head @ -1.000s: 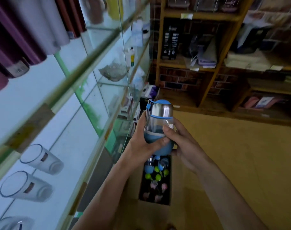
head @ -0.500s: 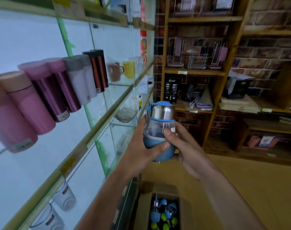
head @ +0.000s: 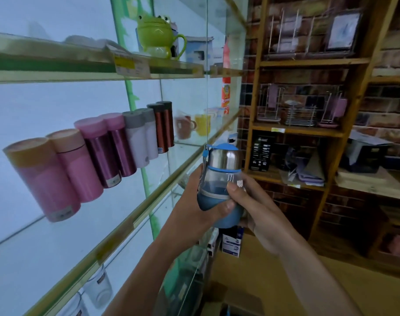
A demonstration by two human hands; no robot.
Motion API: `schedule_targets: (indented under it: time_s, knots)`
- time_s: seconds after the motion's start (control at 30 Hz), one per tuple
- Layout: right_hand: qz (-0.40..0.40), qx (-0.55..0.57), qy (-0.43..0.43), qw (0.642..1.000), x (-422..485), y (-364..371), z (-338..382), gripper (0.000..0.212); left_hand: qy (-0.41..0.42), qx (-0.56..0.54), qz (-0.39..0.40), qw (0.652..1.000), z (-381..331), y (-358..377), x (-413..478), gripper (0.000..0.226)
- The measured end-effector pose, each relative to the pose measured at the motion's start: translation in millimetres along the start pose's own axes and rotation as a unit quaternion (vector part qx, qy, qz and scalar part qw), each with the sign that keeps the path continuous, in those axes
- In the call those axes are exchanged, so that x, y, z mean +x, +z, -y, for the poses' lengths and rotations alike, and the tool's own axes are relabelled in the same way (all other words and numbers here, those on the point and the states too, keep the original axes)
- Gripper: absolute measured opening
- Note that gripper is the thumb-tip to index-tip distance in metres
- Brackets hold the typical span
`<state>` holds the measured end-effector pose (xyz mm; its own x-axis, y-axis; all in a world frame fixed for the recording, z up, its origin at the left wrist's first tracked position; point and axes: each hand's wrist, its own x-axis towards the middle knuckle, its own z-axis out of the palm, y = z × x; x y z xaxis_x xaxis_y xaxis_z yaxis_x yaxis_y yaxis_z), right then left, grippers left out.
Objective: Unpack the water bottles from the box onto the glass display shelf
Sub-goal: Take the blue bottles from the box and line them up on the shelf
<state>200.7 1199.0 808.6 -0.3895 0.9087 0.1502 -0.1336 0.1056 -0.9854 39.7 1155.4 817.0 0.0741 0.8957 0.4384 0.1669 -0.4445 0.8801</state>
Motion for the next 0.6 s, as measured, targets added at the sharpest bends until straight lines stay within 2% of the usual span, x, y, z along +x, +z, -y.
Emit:
schedule_targets:
  time_s: [0.2, 0.33, 0.47, 0.6]
  knots:
    - [0.058, 0.017, -0.008, 0.998, 22, 2, 12, 0.044, 0.001, 0.029, -0.064, 0.998, -10, -3, 5, 0.059]
    - [0.117, 0.027, -0.011, 0.993, 33, 12, 20, 0.028, -0.014, 0.038, -0.121, 0.992, -13, -11, 2, 0.069]
    - [0.174, 0.027, -0.024, 0.984, 42, 27, 24, 0.029, -0.018, 0.060, -0.173, 0.983, -20, -20, -9, 0.071]
    - [0.235, 0.030, -0.037, 0.971, 49, 48, 21, 0.046, -0.022, 0.094, -0.228, 0.969, -26, -30, -26, 0.069]
